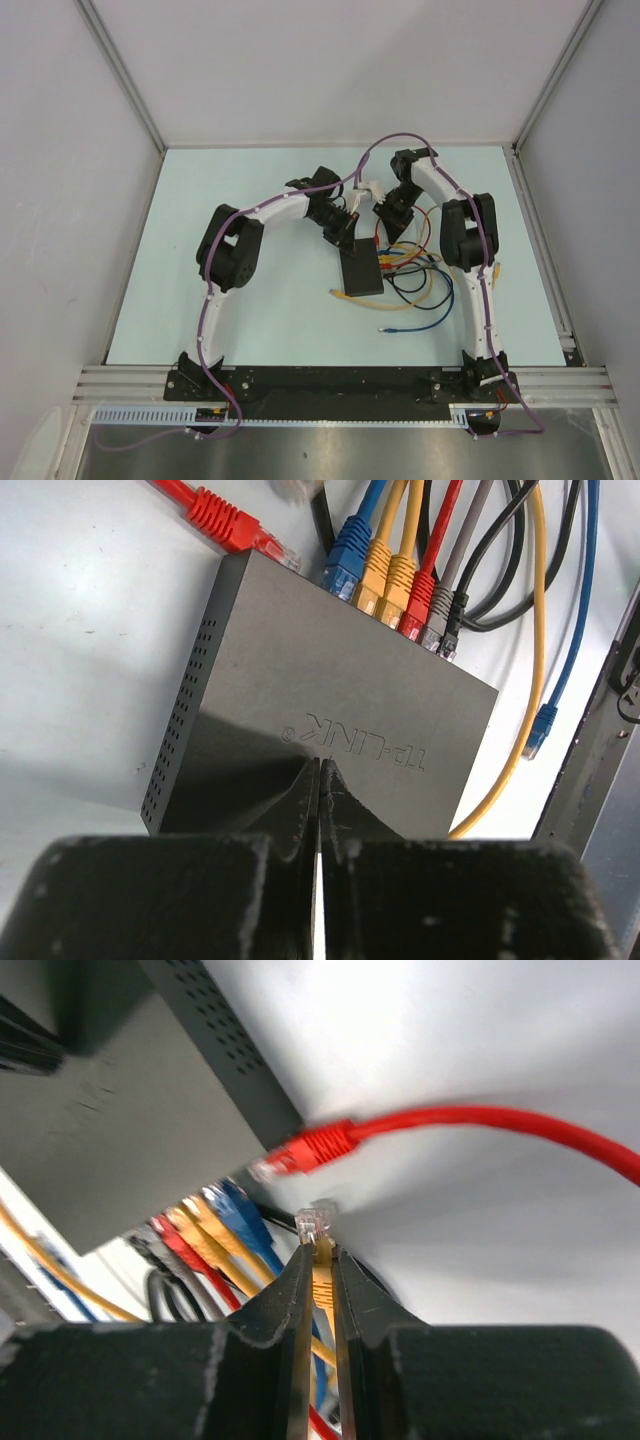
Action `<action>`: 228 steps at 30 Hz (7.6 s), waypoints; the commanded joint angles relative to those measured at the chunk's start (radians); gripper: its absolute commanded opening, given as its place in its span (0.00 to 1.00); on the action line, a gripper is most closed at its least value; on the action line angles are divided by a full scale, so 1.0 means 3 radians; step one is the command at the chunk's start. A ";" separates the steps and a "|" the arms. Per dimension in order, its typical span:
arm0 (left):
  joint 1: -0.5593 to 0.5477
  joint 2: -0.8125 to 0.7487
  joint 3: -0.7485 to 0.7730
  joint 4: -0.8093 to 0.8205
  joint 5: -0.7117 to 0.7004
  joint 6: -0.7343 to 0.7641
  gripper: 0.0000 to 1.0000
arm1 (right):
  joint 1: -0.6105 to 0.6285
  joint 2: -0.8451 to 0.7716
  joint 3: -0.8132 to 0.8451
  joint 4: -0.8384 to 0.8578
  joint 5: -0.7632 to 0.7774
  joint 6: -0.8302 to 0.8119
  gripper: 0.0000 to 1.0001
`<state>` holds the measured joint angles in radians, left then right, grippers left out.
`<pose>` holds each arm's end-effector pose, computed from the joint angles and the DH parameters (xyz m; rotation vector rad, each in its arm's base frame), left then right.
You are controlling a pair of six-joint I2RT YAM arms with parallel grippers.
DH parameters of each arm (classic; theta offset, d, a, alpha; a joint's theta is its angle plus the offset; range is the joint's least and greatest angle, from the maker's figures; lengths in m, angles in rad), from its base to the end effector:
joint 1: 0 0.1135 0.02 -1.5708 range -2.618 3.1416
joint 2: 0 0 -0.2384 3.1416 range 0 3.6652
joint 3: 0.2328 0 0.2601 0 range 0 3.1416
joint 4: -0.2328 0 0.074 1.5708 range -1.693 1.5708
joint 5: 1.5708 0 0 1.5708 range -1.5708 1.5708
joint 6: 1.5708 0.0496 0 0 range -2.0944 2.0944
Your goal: Pull the plug from the switch port
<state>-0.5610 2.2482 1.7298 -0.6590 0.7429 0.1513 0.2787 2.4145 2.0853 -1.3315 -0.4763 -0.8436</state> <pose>0.3728 -0.2739 0.1239 1.1345 2.4503 -1.1359 0.4229 0.1447 0.1293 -1.5711 2.5613 0.7381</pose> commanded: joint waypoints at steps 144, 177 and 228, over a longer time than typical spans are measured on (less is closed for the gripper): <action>-0.0533 -0.0602 -0.1630 0.1363 0.0264 -0.0484 0.00 | 0.0334 -0.3319 -0.3485 0.1647 0.0590 0.2694 0.00; 0.0054 -0.0988 -0.1547 0.1169 0.0505 -0.0820 0.02 | 0.0718 -0.2823 -0.1971 -0.0047 -0.2340 0.1416 0.00; 0.0903 -0.1431 -0.1533 0.0770 -0.0247 -0.1230 0.52 | 0.0263 -0.1350 -0.1265 0.2255 0.0412 0.2316 0.72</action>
<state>-0.2855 1.7550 1.1690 -0.4633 0.6430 -0.1612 0.3634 2.0598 1.7428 -0.6167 -0.1604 -0.2180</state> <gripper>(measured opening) 0.518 0.736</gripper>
